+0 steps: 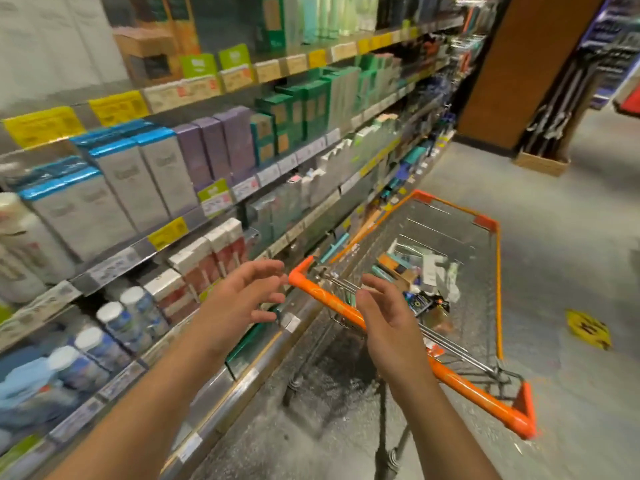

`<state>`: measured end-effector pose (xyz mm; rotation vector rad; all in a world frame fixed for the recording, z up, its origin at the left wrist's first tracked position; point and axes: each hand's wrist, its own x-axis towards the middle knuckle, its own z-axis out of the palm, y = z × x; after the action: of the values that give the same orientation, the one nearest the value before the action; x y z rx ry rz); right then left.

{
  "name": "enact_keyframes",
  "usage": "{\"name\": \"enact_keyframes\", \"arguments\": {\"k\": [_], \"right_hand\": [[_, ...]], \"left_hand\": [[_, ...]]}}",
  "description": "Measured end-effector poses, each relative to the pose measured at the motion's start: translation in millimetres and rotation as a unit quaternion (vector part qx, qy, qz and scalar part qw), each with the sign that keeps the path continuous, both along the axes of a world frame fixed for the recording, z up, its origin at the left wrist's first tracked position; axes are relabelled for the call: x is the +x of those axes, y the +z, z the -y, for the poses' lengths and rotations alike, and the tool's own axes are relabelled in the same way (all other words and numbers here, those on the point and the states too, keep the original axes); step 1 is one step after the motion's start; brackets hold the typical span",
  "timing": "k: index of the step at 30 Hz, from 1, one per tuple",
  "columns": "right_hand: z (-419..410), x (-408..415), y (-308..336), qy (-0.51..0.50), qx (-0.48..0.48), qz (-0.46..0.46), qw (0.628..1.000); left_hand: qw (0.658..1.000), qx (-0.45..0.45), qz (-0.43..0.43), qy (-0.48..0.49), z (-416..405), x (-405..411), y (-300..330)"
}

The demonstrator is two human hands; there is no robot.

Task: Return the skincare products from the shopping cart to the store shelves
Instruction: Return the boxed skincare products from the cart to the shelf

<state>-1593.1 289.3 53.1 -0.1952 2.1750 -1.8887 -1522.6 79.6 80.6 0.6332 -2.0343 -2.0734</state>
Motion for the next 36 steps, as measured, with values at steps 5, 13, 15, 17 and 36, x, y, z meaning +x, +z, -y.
{"name": "enact_keyframes", "arguments": {"k": [5, 13, 15, 17, 36], "right_hand": [[-50.2, -9.5, -8.2, -0.049, -0.002, 0.01, 0.999], [-91.3, -18.3, -24.6, -0.121, -0.019, 0.03, 0.992], [-96.1, -23.1, -29.1, -0.135, -0.013, 0.038, 0.99], [-99.9, -29.6, -33.2, -0.143, -0.008, 0.043, 0.989], [-52.6, -153.7, -86.4, -0.238, 0.086, 0.061, 0.966]], "left_hand": [[0.999, -0.003, 0.034, -0.037, -45.1, -30.1, -8.2], [0.994, -0.022, 0.058, -0.094, -80.8, -67.0, -9.9], [0.992, -0.019, 0.063, -0.103, -85.3, -78.7, -11.2], [0.992, -0.01, 0.064, -0.112, -87.6, -91.9, -16.2], [0.977, 0.106, 0.113, -0.148, -48.7, -256.8, -77.0]]}}
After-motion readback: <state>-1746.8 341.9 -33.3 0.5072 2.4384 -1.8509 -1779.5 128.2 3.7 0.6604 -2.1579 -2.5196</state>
